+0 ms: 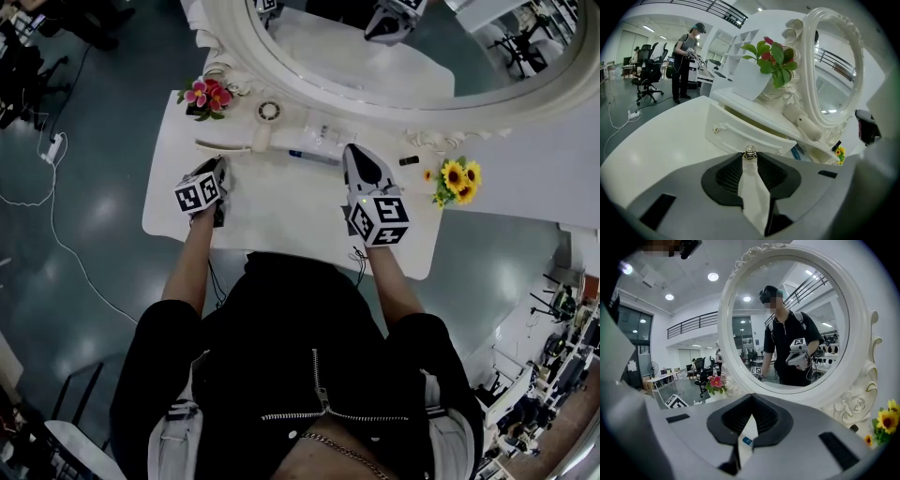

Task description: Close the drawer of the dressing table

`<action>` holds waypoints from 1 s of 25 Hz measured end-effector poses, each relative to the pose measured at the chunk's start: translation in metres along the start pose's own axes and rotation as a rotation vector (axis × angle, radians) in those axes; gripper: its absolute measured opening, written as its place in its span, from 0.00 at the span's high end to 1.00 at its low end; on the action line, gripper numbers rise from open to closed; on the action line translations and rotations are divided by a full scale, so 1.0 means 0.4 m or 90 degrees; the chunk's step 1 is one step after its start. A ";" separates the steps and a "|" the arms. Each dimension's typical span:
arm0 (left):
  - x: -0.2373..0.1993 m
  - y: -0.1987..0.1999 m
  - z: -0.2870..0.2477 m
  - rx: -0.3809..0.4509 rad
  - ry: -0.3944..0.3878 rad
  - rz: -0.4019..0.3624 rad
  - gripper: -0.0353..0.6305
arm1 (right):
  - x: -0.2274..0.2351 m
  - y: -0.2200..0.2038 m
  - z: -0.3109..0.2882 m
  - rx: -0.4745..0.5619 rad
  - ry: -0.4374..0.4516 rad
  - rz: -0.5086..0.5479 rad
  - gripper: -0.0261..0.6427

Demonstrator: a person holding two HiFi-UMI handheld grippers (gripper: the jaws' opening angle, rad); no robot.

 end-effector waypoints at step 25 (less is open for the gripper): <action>0.036 0.064 -0.007 -0.002 0.027 -0.141 0.77 | 0.026 -0.005 0.044 0.007 -0.050 -0.011 0.95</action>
Point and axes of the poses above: the fingertips, and each gripper's own axes: z backward along the fingers, x to its right, y out of its top, the point moved 10 cm from there along z, backward along the fingers, and after that the axes turned 8 degrees about z, right-handed, at the moved point
